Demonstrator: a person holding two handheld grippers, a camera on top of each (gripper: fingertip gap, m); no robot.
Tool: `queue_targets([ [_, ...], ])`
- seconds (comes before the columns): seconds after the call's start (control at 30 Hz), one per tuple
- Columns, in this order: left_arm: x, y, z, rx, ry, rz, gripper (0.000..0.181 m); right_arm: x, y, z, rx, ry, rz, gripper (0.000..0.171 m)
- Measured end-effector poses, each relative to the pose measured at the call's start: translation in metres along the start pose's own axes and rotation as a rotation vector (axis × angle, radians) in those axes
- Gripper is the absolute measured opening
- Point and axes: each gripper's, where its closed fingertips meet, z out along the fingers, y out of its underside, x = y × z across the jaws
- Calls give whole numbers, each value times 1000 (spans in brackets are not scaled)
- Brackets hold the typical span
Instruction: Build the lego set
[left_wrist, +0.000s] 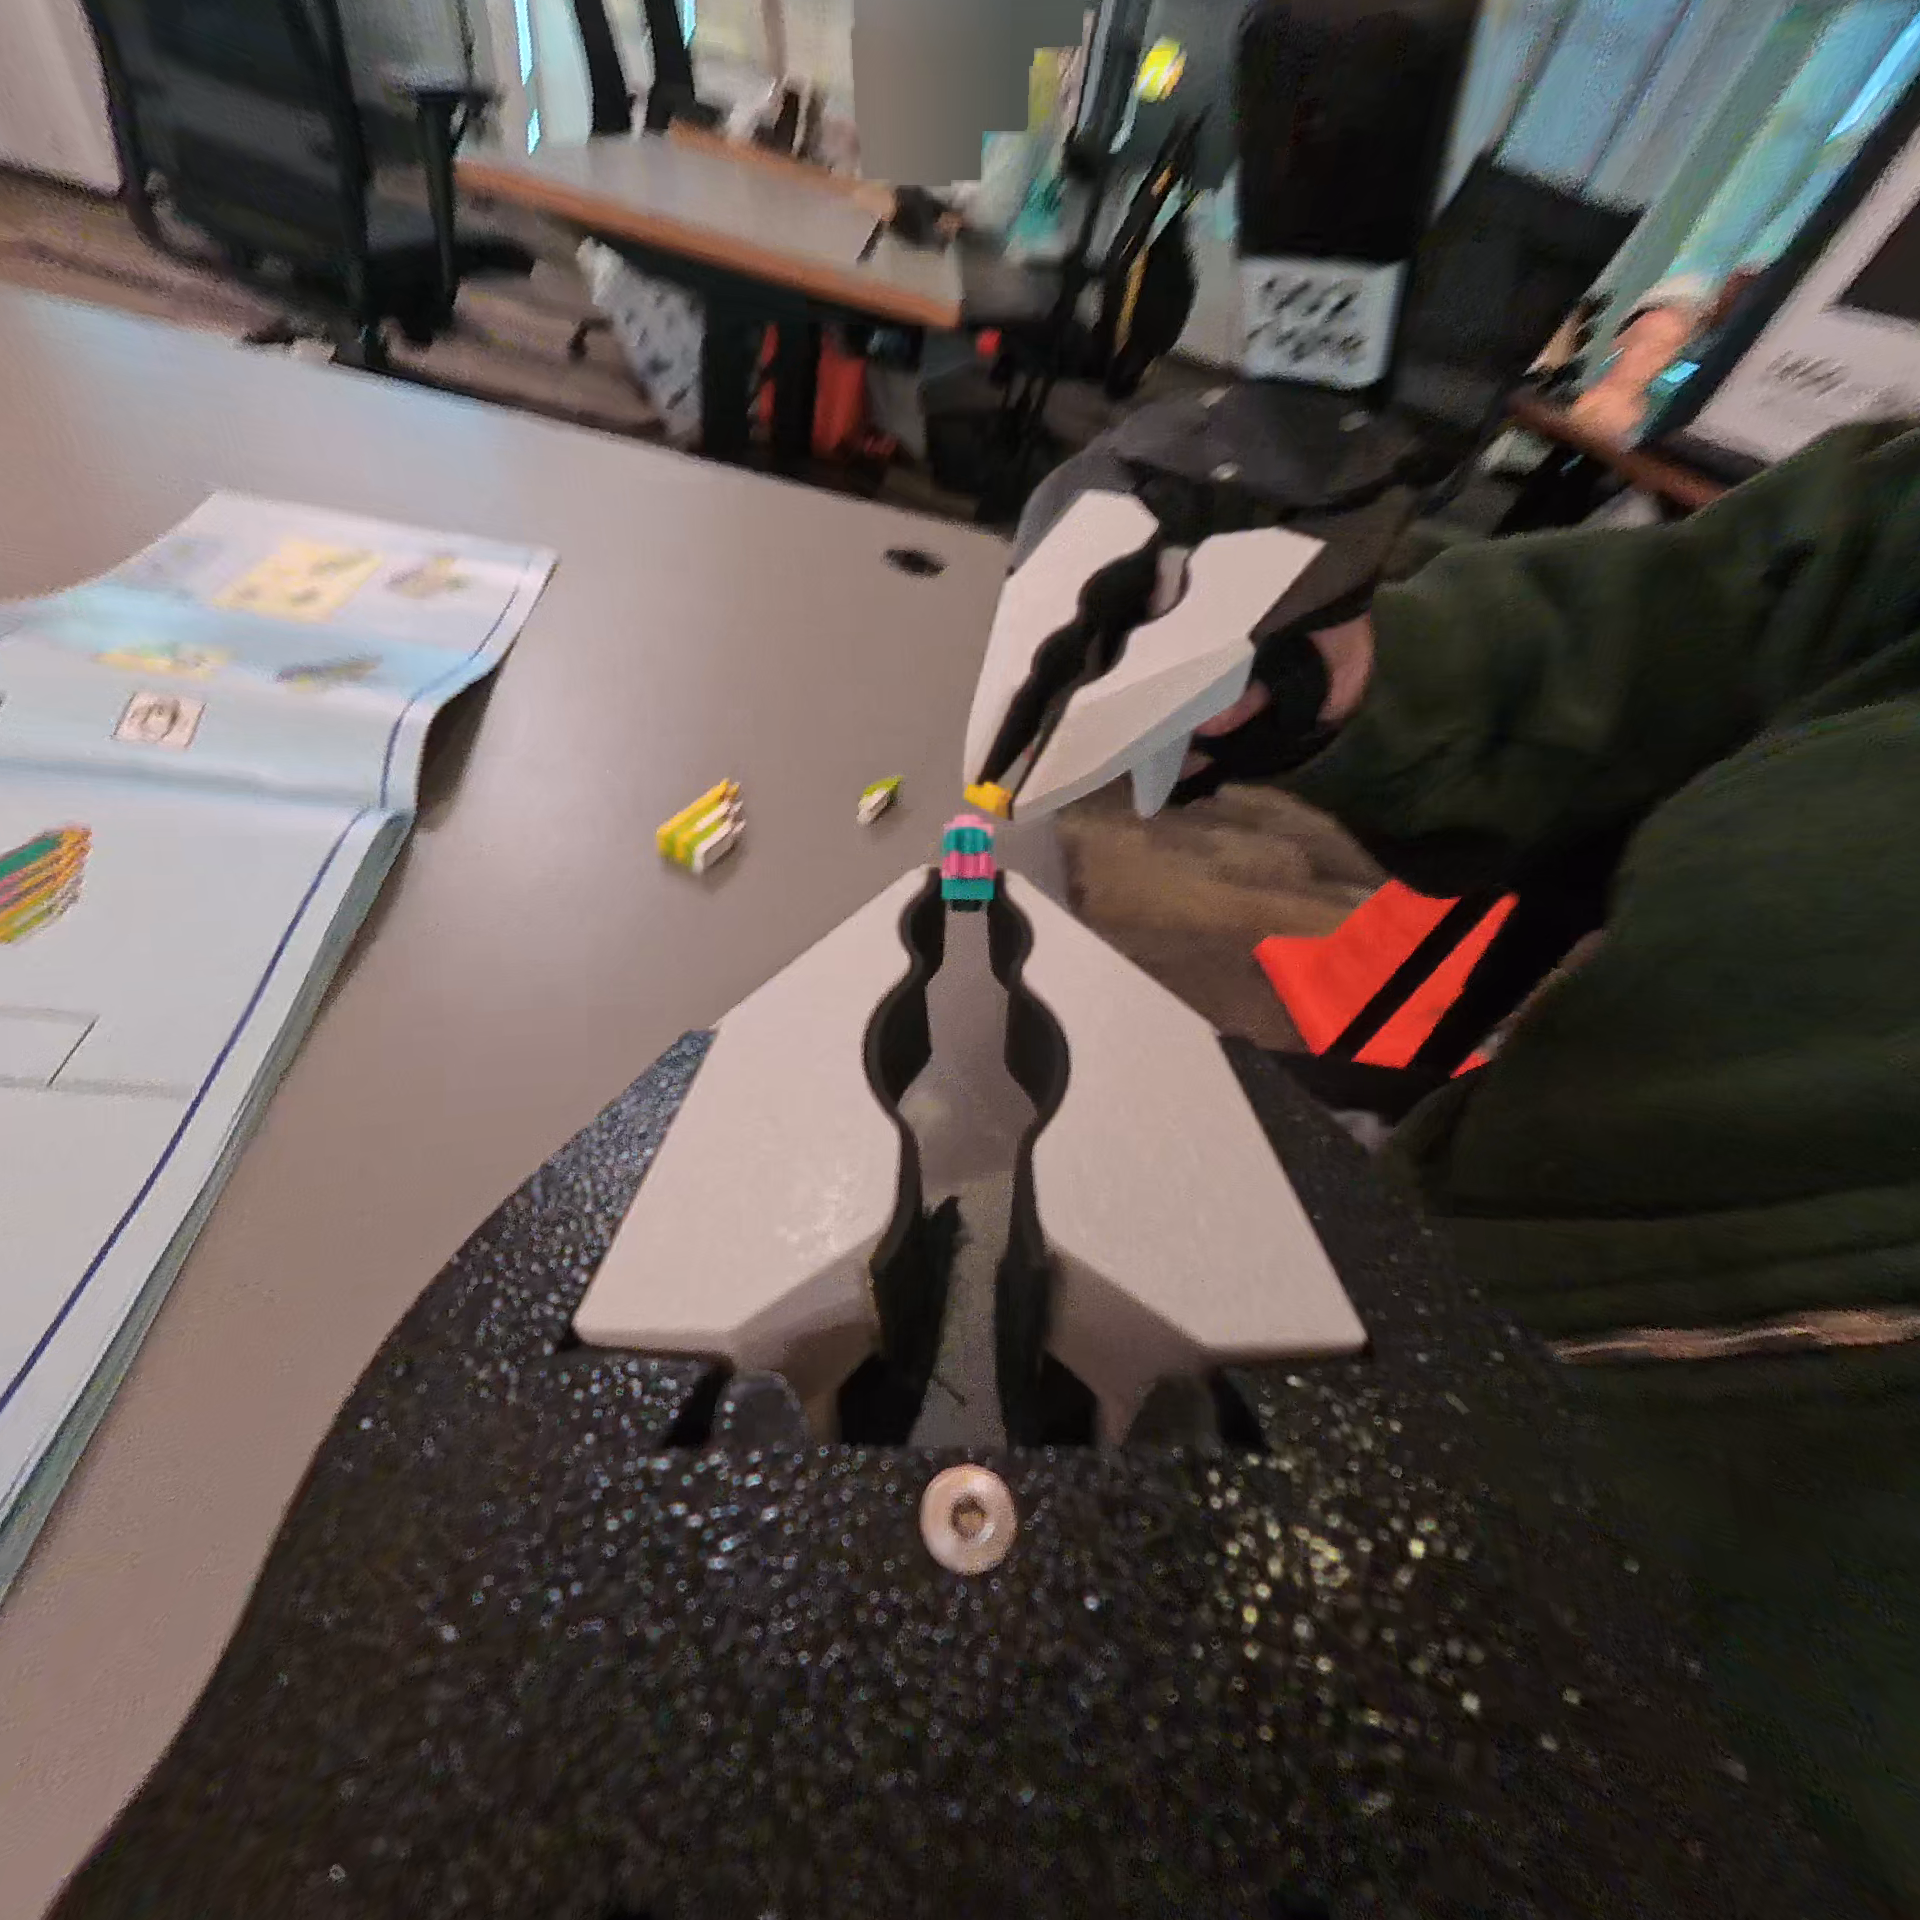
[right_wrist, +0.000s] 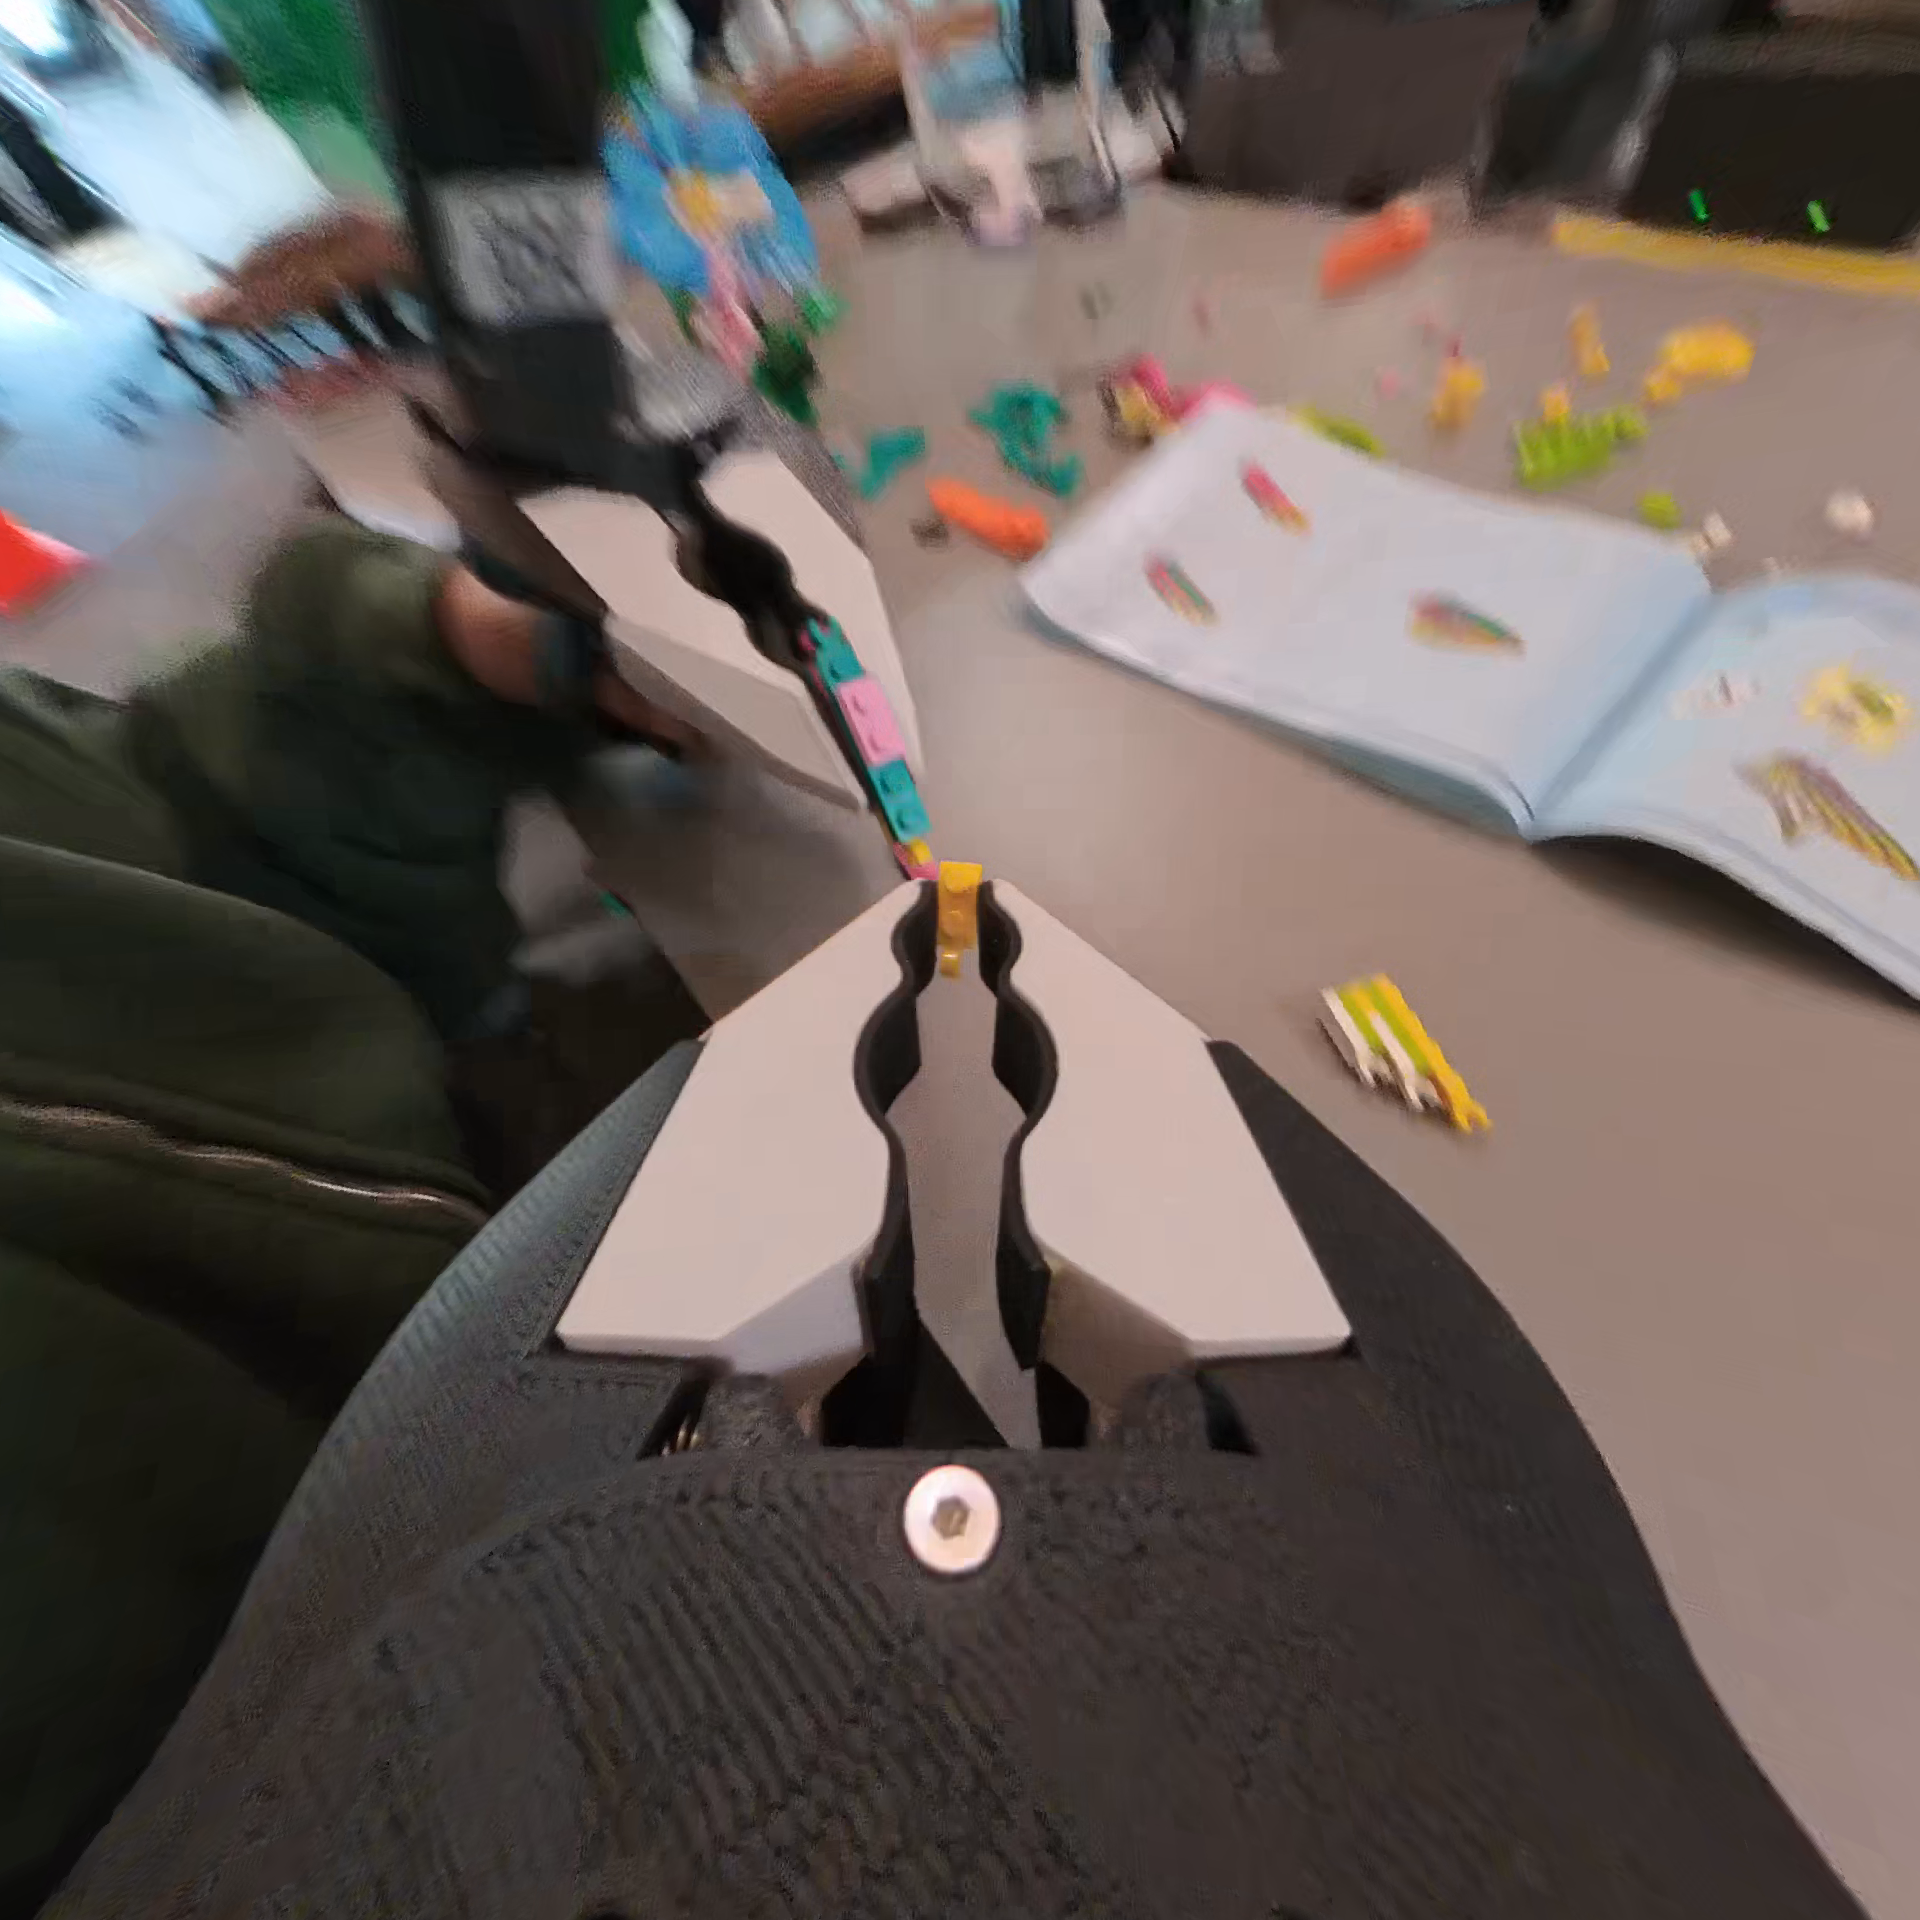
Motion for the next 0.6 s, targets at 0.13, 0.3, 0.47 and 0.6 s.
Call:
queue_targets([
  [0.13, 15, -13, -5, 79, 111, -24, 6, -24, -26, -8, 119, -191, -25, 6],
  [0.3, 28, -19, -6, 129, 203, -42, 6, -38, -29, -6, 103, -312, -9, 6],
  [0.47, 31, -21, -8, 149, 216, -19, 6, -40, -30, -7, 96, -355, -14, 6],
  [0.6, 30, -20, -7, 150, 205, -1, 6, -39, -28, -6, 76, -364, -36, 6],
])
